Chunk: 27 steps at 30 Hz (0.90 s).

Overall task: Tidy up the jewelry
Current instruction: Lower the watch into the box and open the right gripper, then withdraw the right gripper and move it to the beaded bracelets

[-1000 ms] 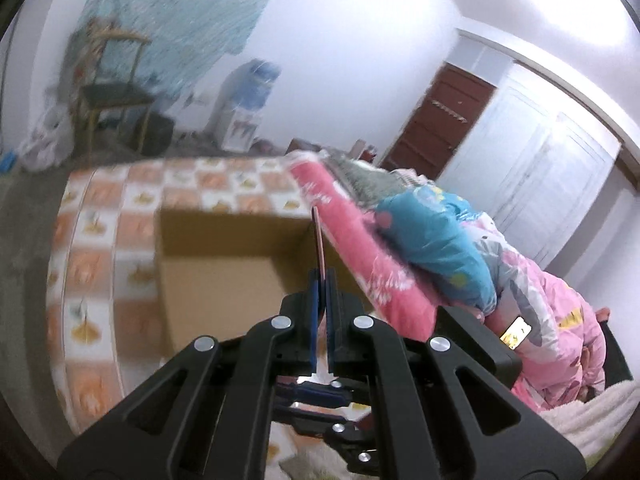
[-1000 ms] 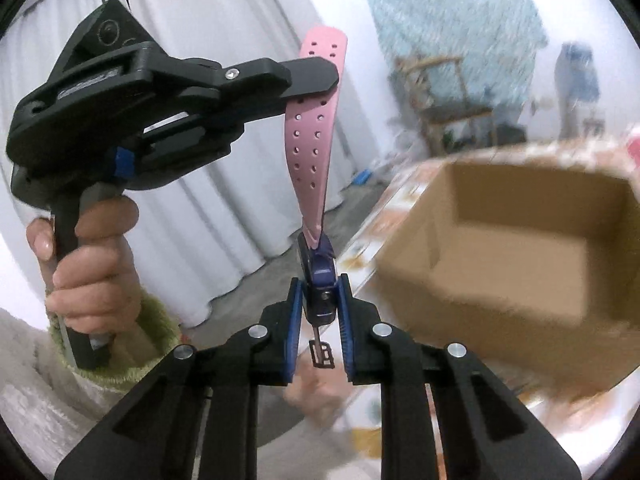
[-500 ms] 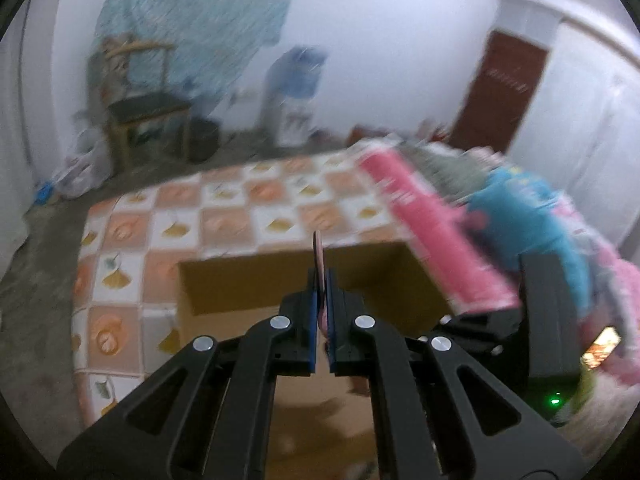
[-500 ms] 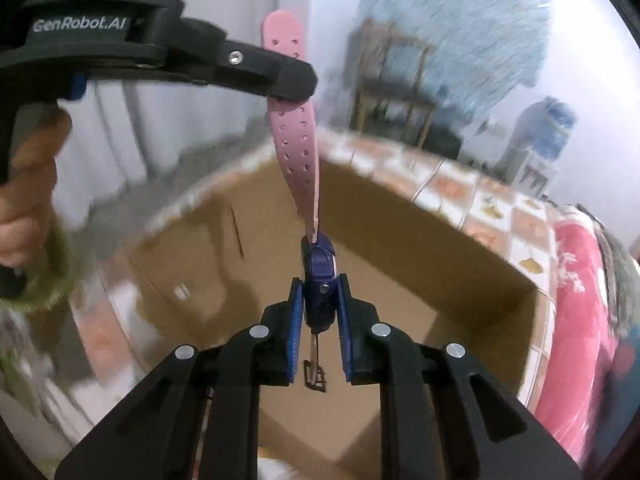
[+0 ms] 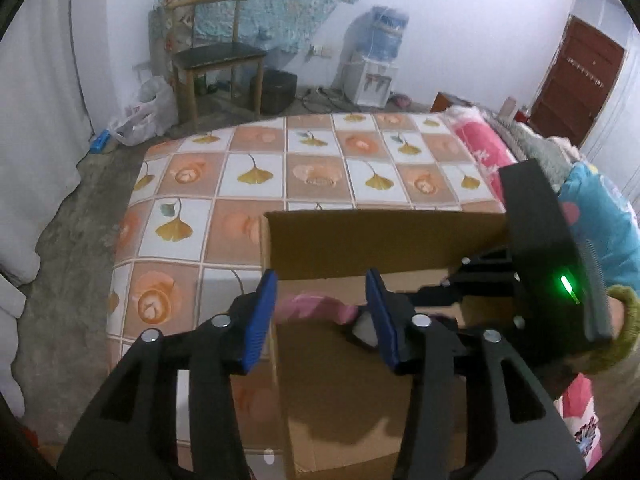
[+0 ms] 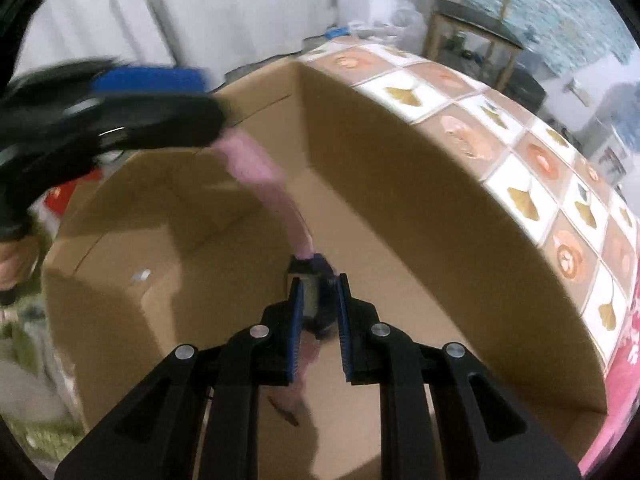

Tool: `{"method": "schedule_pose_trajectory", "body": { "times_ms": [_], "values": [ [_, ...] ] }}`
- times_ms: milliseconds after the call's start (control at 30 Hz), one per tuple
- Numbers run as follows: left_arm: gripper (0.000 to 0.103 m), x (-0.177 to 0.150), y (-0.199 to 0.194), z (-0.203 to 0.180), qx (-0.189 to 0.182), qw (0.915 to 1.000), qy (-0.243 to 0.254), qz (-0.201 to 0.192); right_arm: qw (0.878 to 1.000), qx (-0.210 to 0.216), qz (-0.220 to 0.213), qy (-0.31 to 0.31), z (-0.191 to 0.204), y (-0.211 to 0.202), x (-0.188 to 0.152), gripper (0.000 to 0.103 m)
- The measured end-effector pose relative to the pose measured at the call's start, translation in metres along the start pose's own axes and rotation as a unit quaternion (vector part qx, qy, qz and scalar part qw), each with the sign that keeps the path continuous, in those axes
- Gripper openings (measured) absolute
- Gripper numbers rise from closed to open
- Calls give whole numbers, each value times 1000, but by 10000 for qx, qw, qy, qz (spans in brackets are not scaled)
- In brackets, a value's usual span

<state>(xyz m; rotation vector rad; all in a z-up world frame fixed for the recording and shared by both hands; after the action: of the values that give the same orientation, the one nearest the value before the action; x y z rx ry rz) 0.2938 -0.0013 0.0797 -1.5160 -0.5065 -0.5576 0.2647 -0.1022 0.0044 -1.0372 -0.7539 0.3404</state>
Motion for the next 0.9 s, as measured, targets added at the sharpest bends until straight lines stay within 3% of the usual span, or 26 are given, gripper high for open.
{"method": "schedule_pose_trajectory", "body": {
  "times_ms": [167, 267, 333, 500, 667, 800, 900],
  "values": [
    [58, -5, -23, 5, -177, 9995, -117, -244, 9981, -164, -396, 446, -17, -11, -3, 25],
    [66, -9, -40, 4, -287, 9987, -125, -402, 9957, -323, -644, 579, -17, -31, -6, 26],
    [74, -13, -54, 3, -338, 9981, -93, -508, 9952, -206, -706, 646, -16, -40, -7, 30],
    [85, -34, -88, 4, -542, 9957, -86, -743, 9959, 194, -9, 881, -14, -16, -3, 33],
    [87, -71, -103, 10, -534, 9968, -85, -594, 9751, 847, 817, 1882, -30, 36, 5, 33],
    [89, -108, -111, 23, -388, 9981, -108, -461, 9619, 869, 1067, 2362, -44, 63, 8, 33],
    [89, -136, -109, 34, -297, 9990, -187, -271, 9628, 663, 791, 2498, -51, 63, 13, 33]
  ]
}}
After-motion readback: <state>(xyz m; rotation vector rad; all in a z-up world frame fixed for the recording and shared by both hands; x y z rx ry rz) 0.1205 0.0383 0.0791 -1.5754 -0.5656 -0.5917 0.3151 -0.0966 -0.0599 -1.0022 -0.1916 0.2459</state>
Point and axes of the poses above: each gripper's, at about its wrist camera, not at the fingertips, and y roughly the way its jaws point, z to its left, x to its top, the point moved 1 cm from there along y, roughly the way its jaws point, and after that the axes turned 14 degrees about x, right-handed, at the moved point
